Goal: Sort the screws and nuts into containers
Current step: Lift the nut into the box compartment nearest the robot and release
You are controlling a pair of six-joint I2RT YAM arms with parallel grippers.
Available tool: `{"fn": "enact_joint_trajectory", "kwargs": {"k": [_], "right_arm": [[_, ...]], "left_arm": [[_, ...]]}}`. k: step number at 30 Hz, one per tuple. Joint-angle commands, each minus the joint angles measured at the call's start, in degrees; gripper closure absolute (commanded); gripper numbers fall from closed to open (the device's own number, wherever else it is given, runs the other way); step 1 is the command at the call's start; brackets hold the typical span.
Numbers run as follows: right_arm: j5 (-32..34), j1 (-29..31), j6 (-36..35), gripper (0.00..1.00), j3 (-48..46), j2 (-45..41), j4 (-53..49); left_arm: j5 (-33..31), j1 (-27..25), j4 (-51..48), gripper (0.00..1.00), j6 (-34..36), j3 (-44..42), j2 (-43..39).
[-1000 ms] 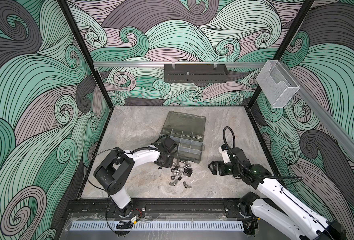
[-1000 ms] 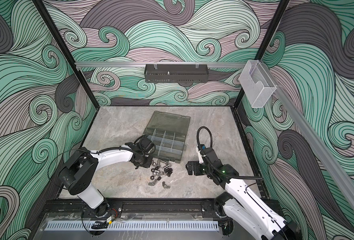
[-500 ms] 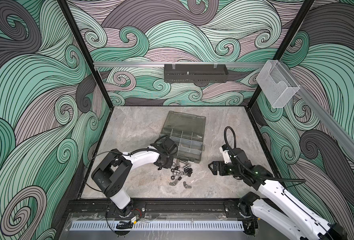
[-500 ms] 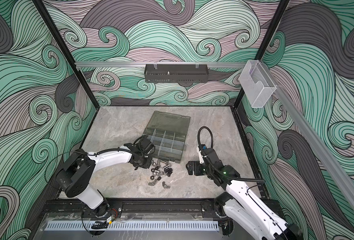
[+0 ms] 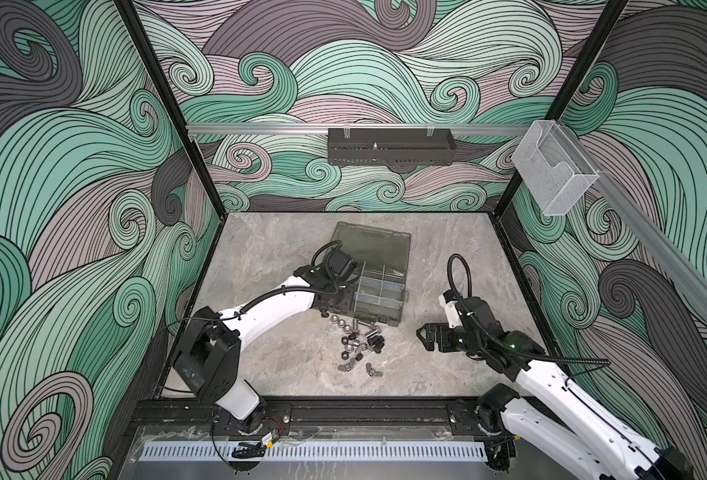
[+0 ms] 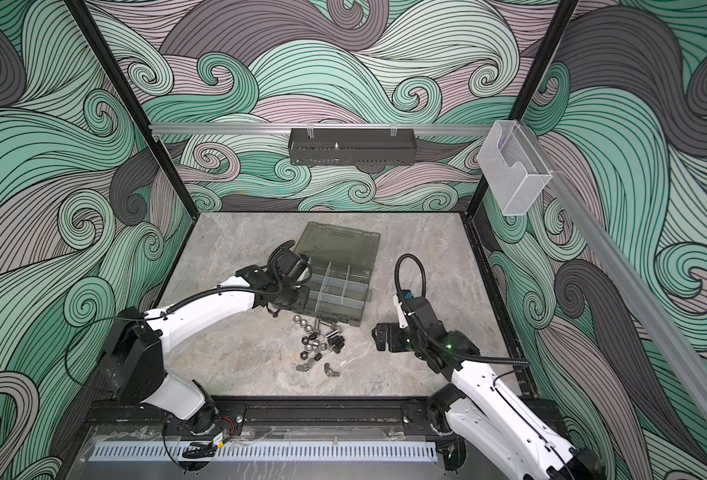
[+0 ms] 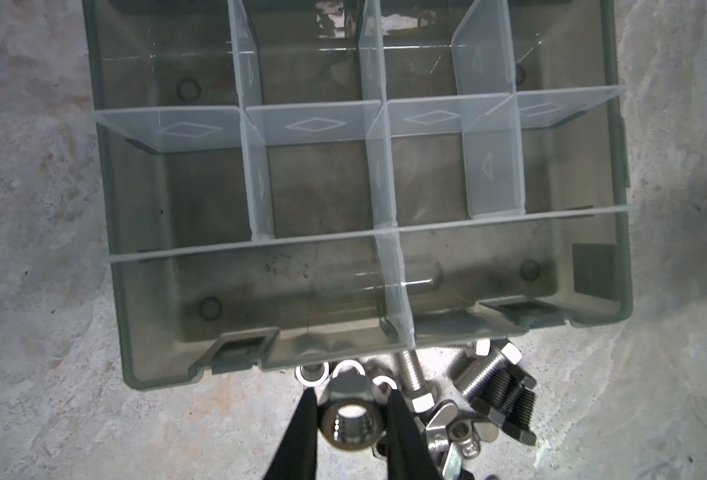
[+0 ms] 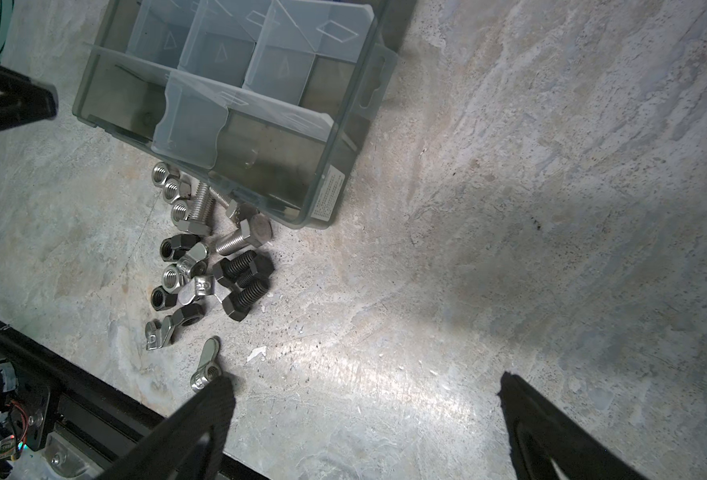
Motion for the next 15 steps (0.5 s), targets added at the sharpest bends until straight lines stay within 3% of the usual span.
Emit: {"fn": "enact_joint_trajectory", "kwargs": {"k": [1,9,15], "right_arm": [[1.4,0.3,0.4,0.01,-0.5,-0.5,-0.9],[1.9,0.4,0.7,0.01,-0.4,-0.6,-1.1],[1.7,0.3,0.7,0.01,-0.3,-0.1,-1.0]], "left_arm": [[-0.6,1.3,-2.0,0.77,1.7,2.8,5.2],[0.4,1.5,-1.2,0.74,2.0,4.6,9.4],[-0.4,1.6,-1.5,0.51,1.2,4.5,9.7]]}}
